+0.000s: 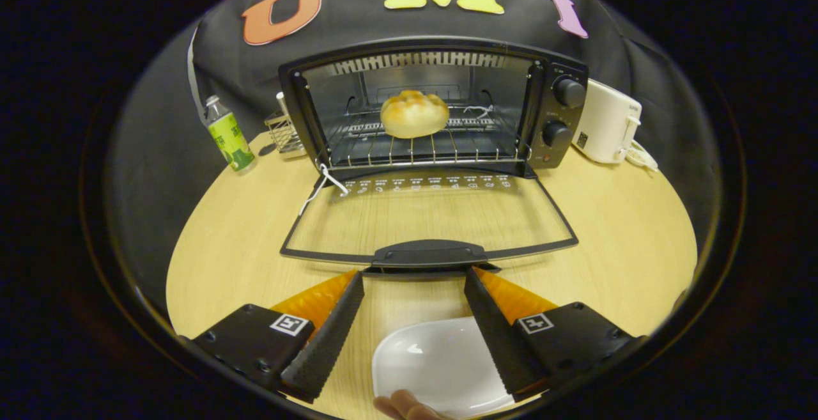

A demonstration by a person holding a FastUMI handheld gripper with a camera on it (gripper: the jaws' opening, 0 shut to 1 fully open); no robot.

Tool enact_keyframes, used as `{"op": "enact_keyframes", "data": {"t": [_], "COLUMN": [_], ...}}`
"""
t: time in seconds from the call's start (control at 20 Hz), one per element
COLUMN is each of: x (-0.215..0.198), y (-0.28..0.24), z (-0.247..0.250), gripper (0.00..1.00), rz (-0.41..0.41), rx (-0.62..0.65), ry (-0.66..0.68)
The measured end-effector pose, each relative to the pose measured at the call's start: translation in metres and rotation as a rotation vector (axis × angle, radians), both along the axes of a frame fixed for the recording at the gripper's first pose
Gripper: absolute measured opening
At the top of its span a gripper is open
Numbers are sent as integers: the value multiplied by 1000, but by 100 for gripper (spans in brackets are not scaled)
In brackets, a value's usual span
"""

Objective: Open the toaster oven, put the food inside, and close the toaster oven door.

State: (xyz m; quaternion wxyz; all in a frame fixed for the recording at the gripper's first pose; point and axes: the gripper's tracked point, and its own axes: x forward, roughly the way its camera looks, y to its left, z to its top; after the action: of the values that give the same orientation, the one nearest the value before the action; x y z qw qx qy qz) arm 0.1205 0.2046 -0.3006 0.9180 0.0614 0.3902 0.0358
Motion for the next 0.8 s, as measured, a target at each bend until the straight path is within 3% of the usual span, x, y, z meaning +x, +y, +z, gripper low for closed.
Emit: {"op": "enact_keyframes", "data": {"t": [0.8], "x": [5], "y": [2], "z": [30], "gripper": [100], "rz": [-63], "rx": [50], "ry": [-34]}}
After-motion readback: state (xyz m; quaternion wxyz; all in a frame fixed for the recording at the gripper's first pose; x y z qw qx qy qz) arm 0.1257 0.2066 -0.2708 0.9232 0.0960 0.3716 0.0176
